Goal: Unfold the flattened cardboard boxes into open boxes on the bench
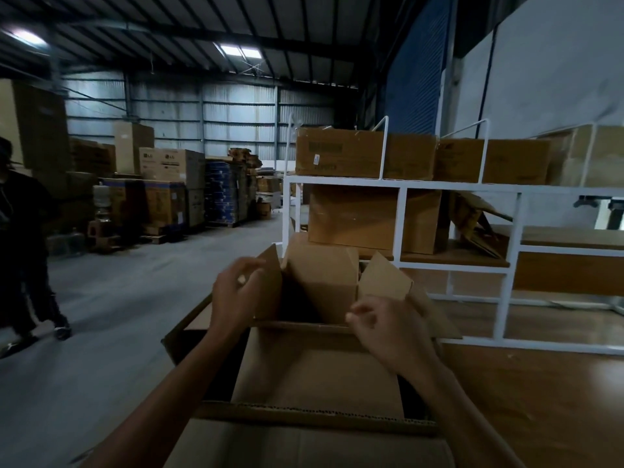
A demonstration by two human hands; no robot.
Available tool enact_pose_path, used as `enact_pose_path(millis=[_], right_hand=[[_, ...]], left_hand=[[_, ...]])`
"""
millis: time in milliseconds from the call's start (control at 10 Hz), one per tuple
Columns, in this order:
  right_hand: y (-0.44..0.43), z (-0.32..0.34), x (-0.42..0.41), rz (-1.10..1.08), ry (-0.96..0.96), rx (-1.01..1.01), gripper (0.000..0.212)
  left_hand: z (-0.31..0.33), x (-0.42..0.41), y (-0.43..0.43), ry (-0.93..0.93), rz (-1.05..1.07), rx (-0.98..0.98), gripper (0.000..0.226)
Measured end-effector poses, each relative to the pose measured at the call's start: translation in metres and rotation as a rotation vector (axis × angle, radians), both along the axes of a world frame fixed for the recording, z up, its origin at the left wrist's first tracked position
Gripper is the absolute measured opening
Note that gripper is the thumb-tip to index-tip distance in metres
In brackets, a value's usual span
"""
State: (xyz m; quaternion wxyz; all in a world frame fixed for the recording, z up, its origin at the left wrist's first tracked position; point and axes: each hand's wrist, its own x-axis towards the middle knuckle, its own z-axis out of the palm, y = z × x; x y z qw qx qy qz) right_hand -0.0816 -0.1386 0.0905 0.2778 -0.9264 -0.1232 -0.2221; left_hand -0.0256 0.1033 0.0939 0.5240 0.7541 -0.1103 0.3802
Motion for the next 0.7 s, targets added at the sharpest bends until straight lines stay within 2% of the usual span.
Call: enact_pose_path(millis=[100, 200, 300, 500, 600, 700], right_hand=[[0.012, -0.015, 0.007, 0.172, 0.110, -0.125, 0.024], [0.010, -0.023, 0.022, 0.146, 0.047, -0.133, 0.037], [0.009, -0.020, 0.041, 0.089, 0.012, -0.163, 0.044], [0.009, -0.041, 0.073, -0.042, 0.230, -0.338, 0.051], [0.006, -0.047, 0.077, -0.068, 0.227, -0.340, 0.054], [0.005, -0.051, 0.076, -0.058, 0.153, -0.291, 0.050]], left_hand=[[0.004, -0.011, -0.011, 0.086, -0.160, 0.625, 0.014], [-0.017, -0.002, -0.028, 0.226, -0.151, 1.010, 0.037], [-0.020, 0.019, -0.032, 0.189, -0.052, 1.005, 0.049], [-0.036, 0.054, -0.050, 0.679, -0.207, 1.065, 0.053], [-0.036, 0.058, -0.052, 0.704, -0.200, 1.080, 0.058], [-0.036, 0.055, -0.052, 0.623, -0.209, 1.030, 0.052]])
